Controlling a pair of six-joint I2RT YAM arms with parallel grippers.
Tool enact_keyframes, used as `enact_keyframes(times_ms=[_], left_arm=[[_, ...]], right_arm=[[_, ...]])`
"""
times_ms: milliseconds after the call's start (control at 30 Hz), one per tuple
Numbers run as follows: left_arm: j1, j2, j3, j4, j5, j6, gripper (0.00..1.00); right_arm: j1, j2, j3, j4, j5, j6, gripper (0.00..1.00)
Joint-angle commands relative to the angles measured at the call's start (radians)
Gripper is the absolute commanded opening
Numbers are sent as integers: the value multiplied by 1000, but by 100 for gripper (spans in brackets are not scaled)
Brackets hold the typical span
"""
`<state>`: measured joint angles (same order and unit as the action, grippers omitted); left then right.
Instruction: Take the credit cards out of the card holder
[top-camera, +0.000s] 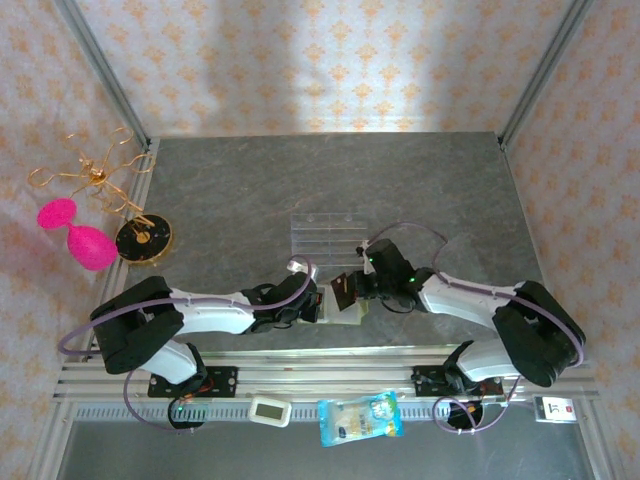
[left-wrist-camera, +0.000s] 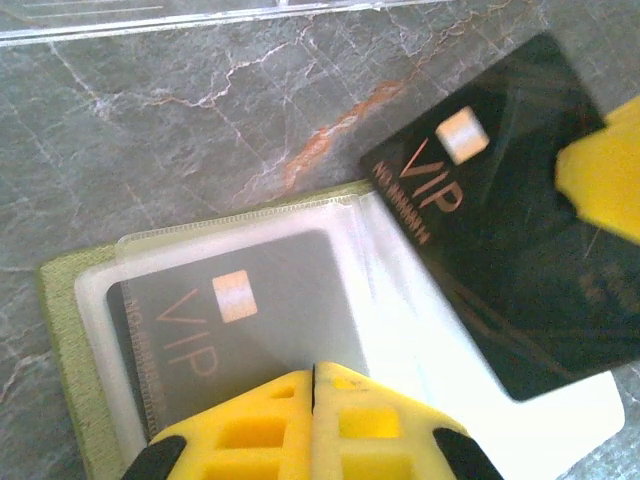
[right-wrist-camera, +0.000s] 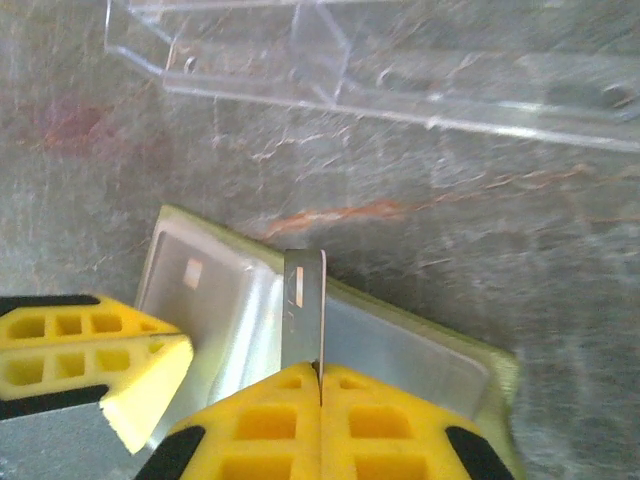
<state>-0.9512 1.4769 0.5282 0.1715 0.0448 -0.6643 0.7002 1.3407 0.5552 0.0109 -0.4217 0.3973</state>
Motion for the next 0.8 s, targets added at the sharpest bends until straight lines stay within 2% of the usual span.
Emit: enact_keyframes(times_ms=[0, 67, 133, 267, 367, 533, 600, 767], left_arm=[[4, -18, -25, -63, 4, -12, 0], [6, -40, -23, -61, 8, -14, 0], [10, -82, -16, -63, 11, -22, 4], [24, -209, -5, -64, 10, -32, 28], [54, -298, 1, -101, -3, -31, 40], [114, -448, -33, -143, -31, -50, 58], [122, -503, -45, -165, -58, -51, 75], [149, -582, -55, -217, -81, -49, 98]], right_arm=[[-13, -50, -12, -36, 67, 4, 0], [-14, -88, -2, -32, 54, -18, 0], [-15, -125, 18, -25, 28, -49, 0], [-14, -154, 101, -27, 4, -126, 0], [-14, -153, 184, -21, -4, -197, 0], [-14, -70, 380, -39, -11, -386, 0], [-16, -9, 473, -75, -1, -494, 0], [-34, 171, 701, -247, -55, -746, 0]])
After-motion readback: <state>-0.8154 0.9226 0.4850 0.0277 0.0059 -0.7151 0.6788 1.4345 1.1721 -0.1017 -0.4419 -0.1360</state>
